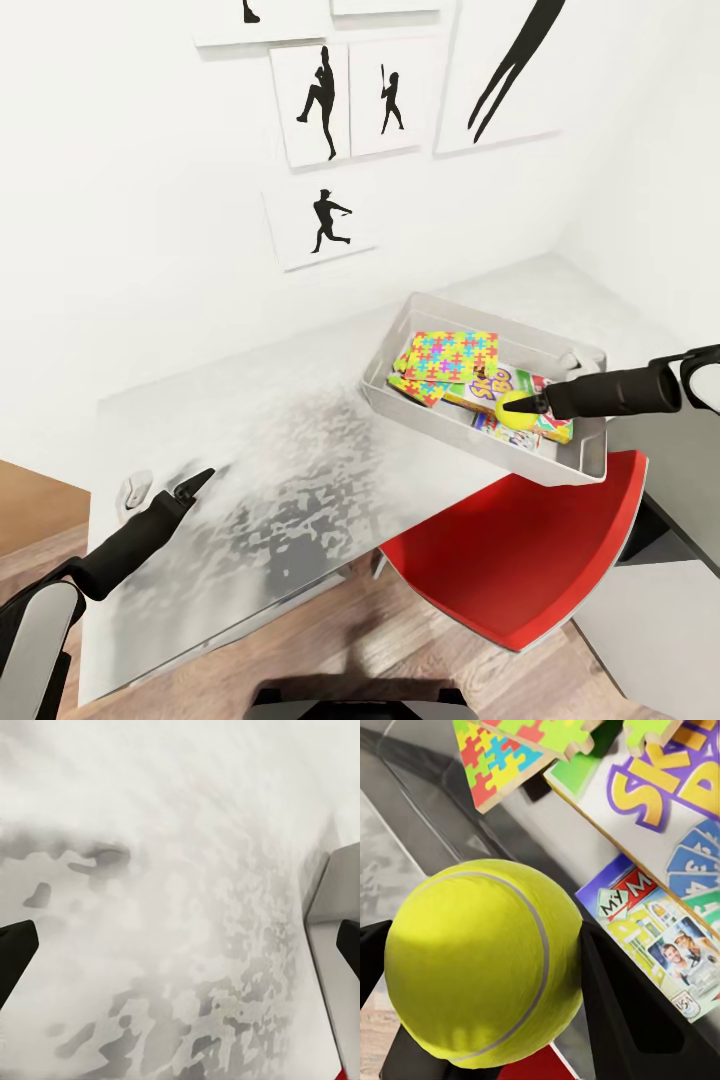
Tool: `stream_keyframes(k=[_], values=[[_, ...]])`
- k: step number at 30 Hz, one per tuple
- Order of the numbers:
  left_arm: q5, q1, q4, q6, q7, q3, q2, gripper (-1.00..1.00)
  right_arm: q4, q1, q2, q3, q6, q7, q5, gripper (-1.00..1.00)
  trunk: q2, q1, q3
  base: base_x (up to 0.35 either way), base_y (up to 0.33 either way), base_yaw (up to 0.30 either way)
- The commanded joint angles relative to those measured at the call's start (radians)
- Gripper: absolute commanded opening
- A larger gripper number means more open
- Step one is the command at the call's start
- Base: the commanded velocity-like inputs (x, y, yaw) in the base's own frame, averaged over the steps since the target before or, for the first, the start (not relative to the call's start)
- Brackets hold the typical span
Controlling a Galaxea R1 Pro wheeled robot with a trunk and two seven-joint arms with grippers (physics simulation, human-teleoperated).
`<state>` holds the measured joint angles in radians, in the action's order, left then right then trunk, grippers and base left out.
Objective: Put all the toys in the child's room - the three board games (two on the bed and one on the table), the two jigsaw puzzles on the table, and the tennis ball on the table - inside the toy box on the table in the child's room.
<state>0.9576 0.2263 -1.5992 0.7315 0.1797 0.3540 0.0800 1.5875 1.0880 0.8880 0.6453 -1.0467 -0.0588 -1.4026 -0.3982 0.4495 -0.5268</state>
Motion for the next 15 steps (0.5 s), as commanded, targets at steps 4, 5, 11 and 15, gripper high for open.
stream_keyframes(k=[4, 5, 11, 15], values=[[-0.001, 0.001, 0.0, 0.006, 0.003, 0.002, 0.0, 1.0, -0.013, 0.002, -0.006, 0.005, 0.0, -0.01, -0.01, -1.0, -0.002, 0.001, -0.002, 0.0, 0.0, 0.0], [-0.001, 0.001, 0.0, 0.006, 0.003, 0.002, 0.0, 1.0, -0.016, 0.002, -0.008, 0.005, 0.0, -0.011, -0.01, -1.0, -0.002, 0.001, -0.002, 0.0, 0.0, 0.0], [-0.002, 0.001, 0.0, 0.006, 0.003, 0.001, 0.0, 1.0, -0.025, 0.004, -0.012, 0.005, 0.0, -0.011, -0.01, -1.0, -0.002, 0.001, -0.002, 0.0, 0.0, 0.0], [-0.003, 0.001, 0.001, 0.006, 0.003, 0.001, 0.0, 1.0, -0.027, 0.01, -0.013, 0.005, 0.0, -0.012, -0.01, -1.0, -0.002, 0.001, -0.002, 0.0, 0.0, 0.0]])
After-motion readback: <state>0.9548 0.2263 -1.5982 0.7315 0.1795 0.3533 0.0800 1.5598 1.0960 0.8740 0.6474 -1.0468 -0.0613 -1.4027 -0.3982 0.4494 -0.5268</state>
